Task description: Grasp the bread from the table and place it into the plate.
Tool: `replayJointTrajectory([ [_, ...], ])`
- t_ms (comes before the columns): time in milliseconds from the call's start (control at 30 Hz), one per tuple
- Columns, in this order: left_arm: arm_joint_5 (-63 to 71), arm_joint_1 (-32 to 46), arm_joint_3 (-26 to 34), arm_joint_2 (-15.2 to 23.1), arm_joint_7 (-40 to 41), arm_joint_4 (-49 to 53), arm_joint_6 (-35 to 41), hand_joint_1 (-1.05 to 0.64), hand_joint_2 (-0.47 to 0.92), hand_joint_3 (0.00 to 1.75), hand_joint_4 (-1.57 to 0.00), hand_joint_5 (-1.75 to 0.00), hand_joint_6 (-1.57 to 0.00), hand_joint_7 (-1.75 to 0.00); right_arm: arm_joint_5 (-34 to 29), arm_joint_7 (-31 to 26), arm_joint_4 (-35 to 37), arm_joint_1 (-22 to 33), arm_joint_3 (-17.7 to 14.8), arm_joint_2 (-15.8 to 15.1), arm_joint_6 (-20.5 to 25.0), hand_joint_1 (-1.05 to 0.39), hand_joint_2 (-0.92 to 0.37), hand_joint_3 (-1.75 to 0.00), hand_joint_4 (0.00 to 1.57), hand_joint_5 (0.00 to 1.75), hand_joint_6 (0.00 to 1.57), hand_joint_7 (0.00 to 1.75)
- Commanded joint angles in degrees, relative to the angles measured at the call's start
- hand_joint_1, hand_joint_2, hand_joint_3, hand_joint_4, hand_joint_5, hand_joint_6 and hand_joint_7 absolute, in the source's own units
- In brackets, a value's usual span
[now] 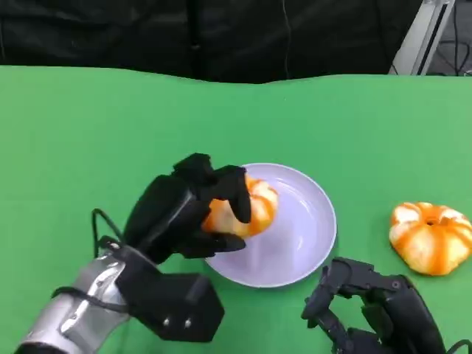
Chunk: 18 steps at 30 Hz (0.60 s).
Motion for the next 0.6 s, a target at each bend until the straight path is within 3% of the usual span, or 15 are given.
replayJointTrajectory([
  [33,-1.3,-2.7,-0.7,-1.1,-0.2,4.7,-1.7,-0.11,0.84,0.01,-0.49,-1.75,-0.51,-1.62,1.4,-0.1,-1.4,0.4,0.0,-0.2,0.3,-0.18,-0.72,-0.78,0.75,1.56,0.79,1.27],
  [400,1.0,-8.1,-3.9,-3.3,0.8,13.0,-3.0,-0.06,0.83,0.0,-0.47,-1.74,-0.56,-1.48,2.2,0.9,-4.5,1.6,1.5,-0.5,-0.2,-0.18,-0.72,-0.74,0.74,1.6,0.79,1.3],
  [600,2.8,-10.5,-5.7,-3.1,1.2,14.8,-3.1,-0.09,0.81,0.0,-0.49,-1.73,-0.58,-1.45,2.1,1.2,-6.3,2.1,2.5,-0.7,-0.1,-0.18,-0.78,-0.61,0.77,1.54,0.83,1.24],
])
